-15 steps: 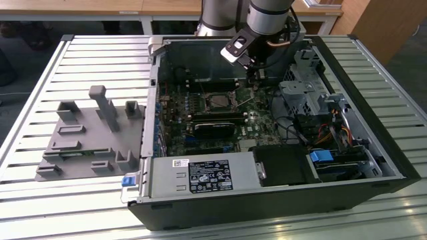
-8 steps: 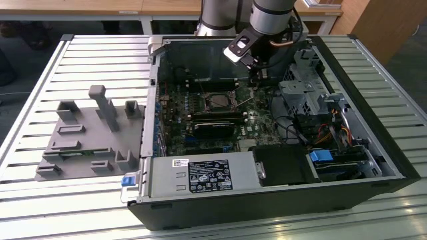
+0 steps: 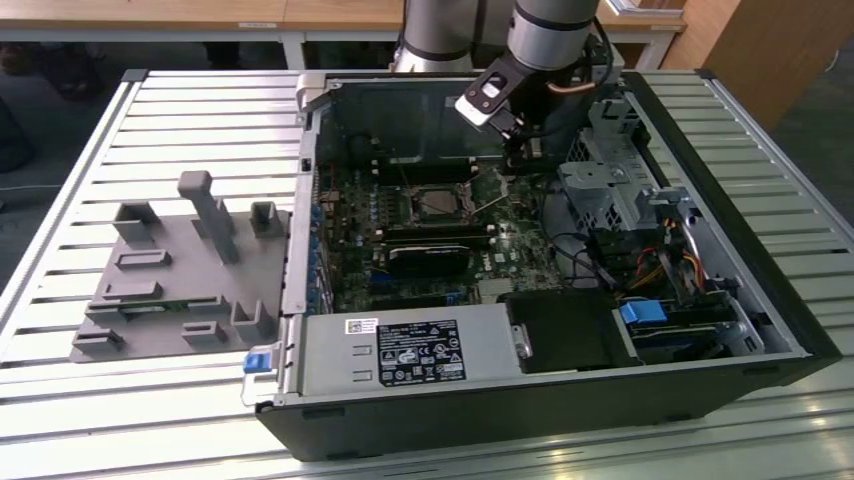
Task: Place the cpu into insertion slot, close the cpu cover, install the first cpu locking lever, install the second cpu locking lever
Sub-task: 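Close the cpu cover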
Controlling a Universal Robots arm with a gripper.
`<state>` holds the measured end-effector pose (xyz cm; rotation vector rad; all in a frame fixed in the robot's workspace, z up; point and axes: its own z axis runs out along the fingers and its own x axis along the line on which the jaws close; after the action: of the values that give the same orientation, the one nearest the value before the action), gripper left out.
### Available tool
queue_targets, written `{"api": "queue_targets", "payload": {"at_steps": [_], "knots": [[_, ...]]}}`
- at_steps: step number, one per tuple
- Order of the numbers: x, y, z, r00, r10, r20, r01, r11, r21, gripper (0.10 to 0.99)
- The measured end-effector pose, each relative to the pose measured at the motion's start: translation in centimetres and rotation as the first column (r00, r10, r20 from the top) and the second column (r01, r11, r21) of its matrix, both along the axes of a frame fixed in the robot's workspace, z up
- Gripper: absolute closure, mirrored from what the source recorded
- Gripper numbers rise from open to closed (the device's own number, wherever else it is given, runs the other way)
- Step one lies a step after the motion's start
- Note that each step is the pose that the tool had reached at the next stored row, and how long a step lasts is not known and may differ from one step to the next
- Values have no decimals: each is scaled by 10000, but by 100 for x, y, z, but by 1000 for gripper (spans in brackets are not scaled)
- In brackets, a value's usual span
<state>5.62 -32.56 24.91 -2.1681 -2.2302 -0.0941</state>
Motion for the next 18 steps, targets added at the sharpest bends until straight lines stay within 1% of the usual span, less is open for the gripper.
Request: {"api": "queue_targets", "payload": {"at_steps": [13,18], "knots": [[102,2,-24,10000,0,-17,0,10000,-22,980],[135,3,-43,10000,0,-26,0,10000,-24,980]]}}
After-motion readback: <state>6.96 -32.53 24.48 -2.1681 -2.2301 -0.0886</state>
